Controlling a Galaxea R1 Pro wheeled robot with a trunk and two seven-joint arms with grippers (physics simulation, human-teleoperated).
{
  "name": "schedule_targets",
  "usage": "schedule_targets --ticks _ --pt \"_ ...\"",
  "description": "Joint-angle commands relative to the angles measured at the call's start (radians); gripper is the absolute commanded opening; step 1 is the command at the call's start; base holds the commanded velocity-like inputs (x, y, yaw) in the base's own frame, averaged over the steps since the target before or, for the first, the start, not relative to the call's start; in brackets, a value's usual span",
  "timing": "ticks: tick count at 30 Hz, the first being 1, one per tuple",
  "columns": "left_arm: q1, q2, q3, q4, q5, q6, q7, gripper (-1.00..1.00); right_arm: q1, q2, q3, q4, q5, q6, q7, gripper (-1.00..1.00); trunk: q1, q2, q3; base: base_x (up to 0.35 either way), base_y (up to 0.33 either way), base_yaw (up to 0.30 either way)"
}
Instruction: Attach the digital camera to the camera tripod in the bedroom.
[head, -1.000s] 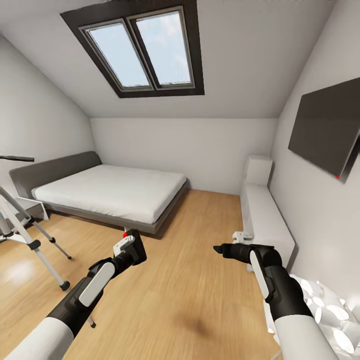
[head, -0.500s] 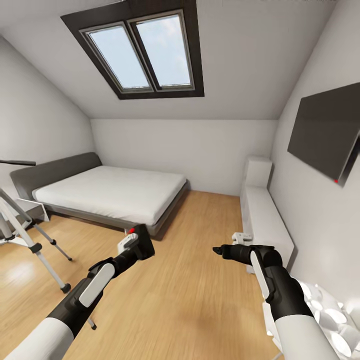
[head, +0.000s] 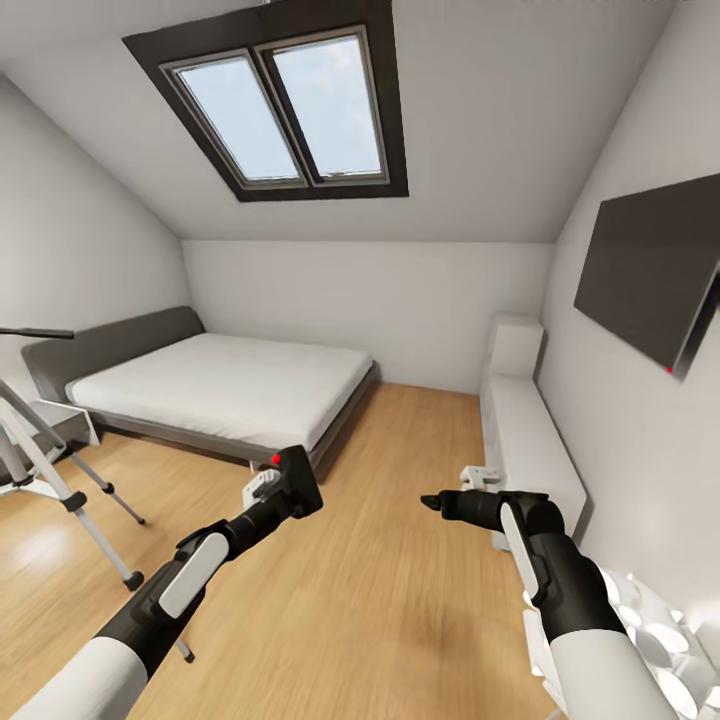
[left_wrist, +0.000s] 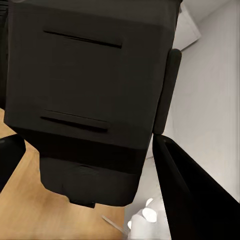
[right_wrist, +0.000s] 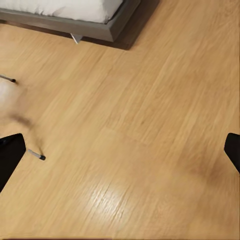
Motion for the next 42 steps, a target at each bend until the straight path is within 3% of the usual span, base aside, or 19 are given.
schedule_targets --ticks 1,7,19,42 --pt "-0.001 0.0 -0.002 0.001 0.005 0.002 -0.005 -1.0 -0.001 0.001 -0.003 0.002 0.002 0.004 0.007 1.0 -0.004 0.006 0.002 0.0 0.0 0.0" --pt "-0.001 0.0 -0.002 0.003 0.015 0.003 -0.014 -1.0 -0.001 0.001 -0.003 0.013 0.003 0.002 0.015 1.0 -0.027 0.048 0.021 0.0 0.0 0.0" --pt "-0.001 0.001 -0.002 0.005 0.069 0.004 -0.016 -1.0 -0.001 0.001 -0.003 0.015 0.004 0.004 0.016 1.0 -0.073 0.132 0.058 0.0 0.0 0.0" --pt "-0.001 0.002 -0.002 0.007 0.073 0.004 -0.014 -1.0 -0.001 0.001 -0.003 0.014 0.004 0.004 0.016 1.0 -0.161 0.293 0.13 0.0 0.0 0.0"
